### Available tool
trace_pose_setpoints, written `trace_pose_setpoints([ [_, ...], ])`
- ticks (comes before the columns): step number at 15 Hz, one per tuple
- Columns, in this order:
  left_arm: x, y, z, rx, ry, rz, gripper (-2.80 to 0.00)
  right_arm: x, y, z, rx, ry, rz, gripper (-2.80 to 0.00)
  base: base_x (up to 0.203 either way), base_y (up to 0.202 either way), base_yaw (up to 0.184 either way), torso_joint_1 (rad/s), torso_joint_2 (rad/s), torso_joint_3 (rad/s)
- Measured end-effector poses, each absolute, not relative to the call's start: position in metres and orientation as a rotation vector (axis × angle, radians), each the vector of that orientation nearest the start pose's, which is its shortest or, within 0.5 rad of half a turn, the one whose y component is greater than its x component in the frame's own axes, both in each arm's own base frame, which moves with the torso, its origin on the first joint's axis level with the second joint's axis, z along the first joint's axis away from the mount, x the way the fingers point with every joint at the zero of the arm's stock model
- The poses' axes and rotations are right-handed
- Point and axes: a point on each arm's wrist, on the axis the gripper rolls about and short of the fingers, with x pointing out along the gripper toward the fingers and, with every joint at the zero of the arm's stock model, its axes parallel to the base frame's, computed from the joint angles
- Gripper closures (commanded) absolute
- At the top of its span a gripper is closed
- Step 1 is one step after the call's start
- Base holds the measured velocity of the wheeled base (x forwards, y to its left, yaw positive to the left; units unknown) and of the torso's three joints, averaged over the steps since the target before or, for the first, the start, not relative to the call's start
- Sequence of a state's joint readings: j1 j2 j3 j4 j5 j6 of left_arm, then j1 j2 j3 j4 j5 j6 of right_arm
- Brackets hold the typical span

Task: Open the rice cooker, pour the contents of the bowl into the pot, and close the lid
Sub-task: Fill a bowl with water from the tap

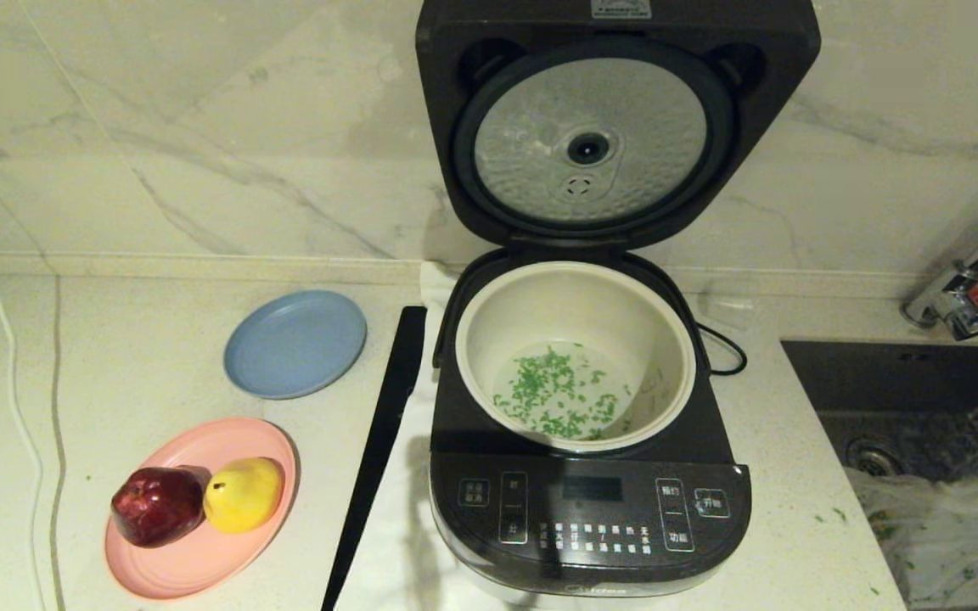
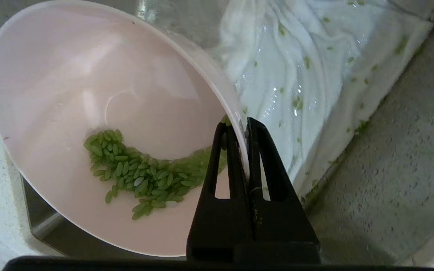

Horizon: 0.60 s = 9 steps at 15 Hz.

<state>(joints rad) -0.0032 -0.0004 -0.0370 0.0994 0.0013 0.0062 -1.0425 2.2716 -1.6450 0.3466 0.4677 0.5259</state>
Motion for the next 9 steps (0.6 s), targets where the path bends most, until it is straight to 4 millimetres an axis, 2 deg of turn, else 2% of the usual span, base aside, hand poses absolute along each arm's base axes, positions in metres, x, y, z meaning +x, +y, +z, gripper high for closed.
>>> trace_pose_setpoints([
  [9,-0.026,0.000,0.075,0.006,0.062,-0.002,0.00,0.257,-0.371,0.115,1.150,0.539,-0.754,0.00,0.000,0.000,0.000,0.000,0.00,0.000],
])
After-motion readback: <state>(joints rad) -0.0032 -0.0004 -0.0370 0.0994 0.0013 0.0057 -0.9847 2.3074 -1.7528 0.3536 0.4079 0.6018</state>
